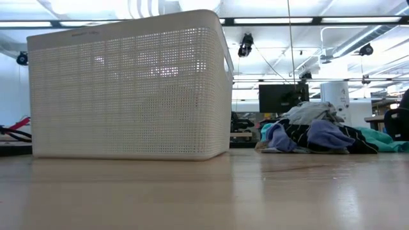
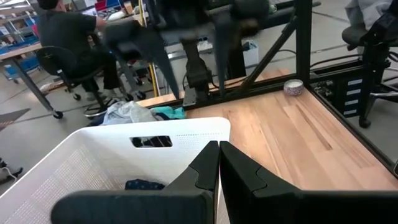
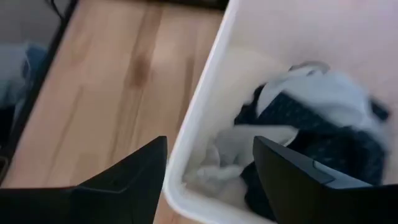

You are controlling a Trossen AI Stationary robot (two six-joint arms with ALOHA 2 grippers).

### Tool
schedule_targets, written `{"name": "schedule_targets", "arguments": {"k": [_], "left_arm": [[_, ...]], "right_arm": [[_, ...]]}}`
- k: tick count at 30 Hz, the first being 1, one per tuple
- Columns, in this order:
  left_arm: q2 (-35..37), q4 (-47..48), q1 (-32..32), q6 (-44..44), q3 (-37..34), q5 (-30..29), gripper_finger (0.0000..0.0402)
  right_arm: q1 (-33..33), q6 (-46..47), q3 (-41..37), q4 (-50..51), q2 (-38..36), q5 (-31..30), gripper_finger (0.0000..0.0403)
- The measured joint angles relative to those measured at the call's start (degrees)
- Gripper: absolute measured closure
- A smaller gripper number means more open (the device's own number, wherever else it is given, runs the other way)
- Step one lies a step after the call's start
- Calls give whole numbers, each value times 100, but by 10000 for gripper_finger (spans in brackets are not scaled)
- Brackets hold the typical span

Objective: Sort clothes
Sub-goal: Move the white laundry bin to the top left of the table

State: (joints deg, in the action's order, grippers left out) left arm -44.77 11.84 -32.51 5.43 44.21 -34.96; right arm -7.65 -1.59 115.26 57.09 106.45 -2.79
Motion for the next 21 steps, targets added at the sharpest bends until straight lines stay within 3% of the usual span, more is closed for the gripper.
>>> {"name": "schedule_targets", "arguments": {"k": [5,9,15,21], "left_arm": [[-13,13,0,-17,0,-2,402],[-10,23,0,-37,0,-1,402],[-7,63,0,-59,0,-2,402],[-9,189,0,-250,2,-2,402]], "right_arm": [[-33,117,-437,-251,239,-23,213],[18,145,-668,-332,410,-495,252],[248,-61,-664,-372,462,-1092,383],[762,-105,-667,-384,442,-1031,399]]}}
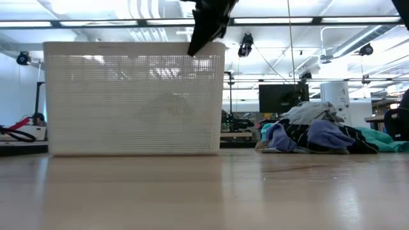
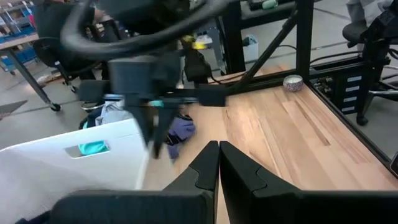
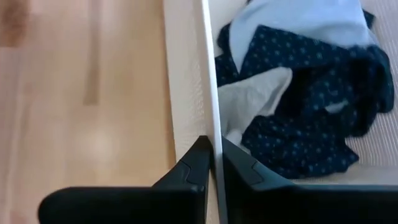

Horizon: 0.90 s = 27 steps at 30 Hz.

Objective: Sort clothes
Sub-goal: Move the white laundry bin to the top left of the table

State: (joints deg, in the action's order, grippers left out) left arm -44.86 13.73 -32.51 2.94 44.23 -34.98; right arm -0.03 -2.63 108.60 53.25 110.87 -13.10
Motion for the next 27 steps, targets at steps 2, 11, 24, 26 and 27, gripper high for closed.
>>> {"name": "schedule_targets", "arguments": {"k": [2,11,24,26,27], "left_arm": [[-2,69,0,-68,0,2,402],[-4,91,0,-100,0,0,402],[-12,87,0,-94,0,2,402],[-46,85,0,-71,0,2,402],[-73,83,0,-45,0,4,402]], "right_arm": [[190,-10,0,-4,-2,25,400],[871,-204,-13,20,-20,284,402],[881,-474,-24,136,-611,42,301],[857,-474,-24,119,-842,41,274],[848,-463,-24,102,-962,50,263]]}}
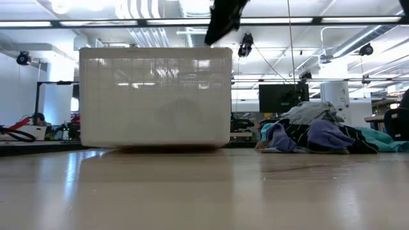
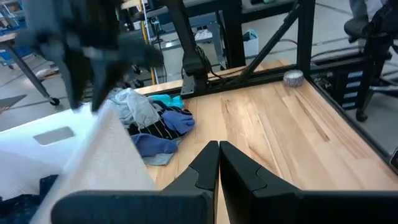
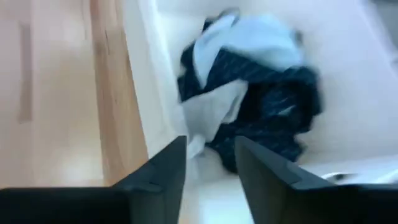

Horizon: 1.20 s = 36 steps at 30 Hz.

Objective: Sort clothes
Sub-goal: Move the white laundry bin to the top left of the table, then move all the clothes to the middle right of the table

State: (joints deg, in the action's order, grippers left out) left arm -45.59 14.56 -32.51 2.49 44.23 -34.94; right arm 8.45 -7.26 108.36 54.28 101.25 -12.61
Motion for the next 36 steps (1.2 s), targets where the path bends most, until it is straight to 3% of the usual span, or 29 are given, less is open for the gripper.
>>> {"name": "schedule_targets", "arguments": {"k": [6,15,18,23,26,31,36], "left_arm": [[-175,-22,0,10,0,-1,402],[-1101,-620,0,60,0,327,402],[-1626,-1215,0,305,0,466,402],[-2164,-1789,-4,555,0,455,402],[-2270,-2024,0,579,0,452,402],[-2249,-2312,0,664,0,457,402],[-2198,-2369,0,709,0,462,402]], "right_arm": [[-29,173,9,125,-373,63,220],[-227,905,-337,1613,-1235,-595,237],[-308,1443,-1079,1553,-1785,-621,244],[-295,2423,-3011,1220,-2759,-1542,244],[-37,2796,-4194,693,-3182,-1789,253],[894,2885,-5626,-561,-3510,-1709,320],[1960,2361,-6331,-1816,-3383,-1500,395]]}}
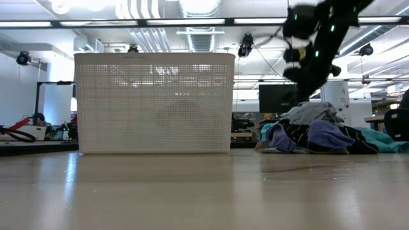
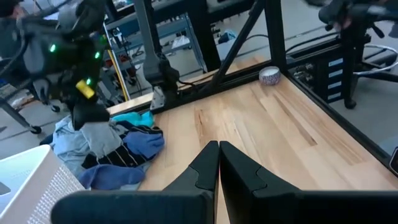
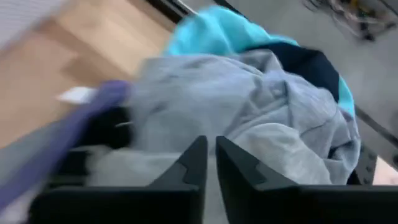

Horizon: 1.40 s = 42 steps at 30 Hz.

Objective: Sort clothes
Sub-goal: Move all the clothes to the middle right of the table

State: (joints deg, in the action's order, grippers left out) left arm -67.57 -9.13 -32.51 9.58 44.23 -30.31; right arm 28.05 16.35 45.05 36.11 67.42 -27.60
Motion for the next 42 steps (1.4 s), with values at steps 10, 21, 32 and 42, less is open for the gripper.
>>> {"name": "schedule_targets", "arguments": {"k": [10,21,32,42], "left_arm": [[-2,-6,-4,-116,0,10,402],[0,11,-11,-323,0,115,402],[-300,-8,-11,-419,0,136,402],[-1516,-1405,170,376,0,403,401]], "right_arm": [[698,267,-371,-222,1034,1716,400],[-977,1716,-585,149,681,2384,403],[-2852,3094,-589,109,581,2196,403],[-3451,3181,-25,434,405,1874,360]]}}
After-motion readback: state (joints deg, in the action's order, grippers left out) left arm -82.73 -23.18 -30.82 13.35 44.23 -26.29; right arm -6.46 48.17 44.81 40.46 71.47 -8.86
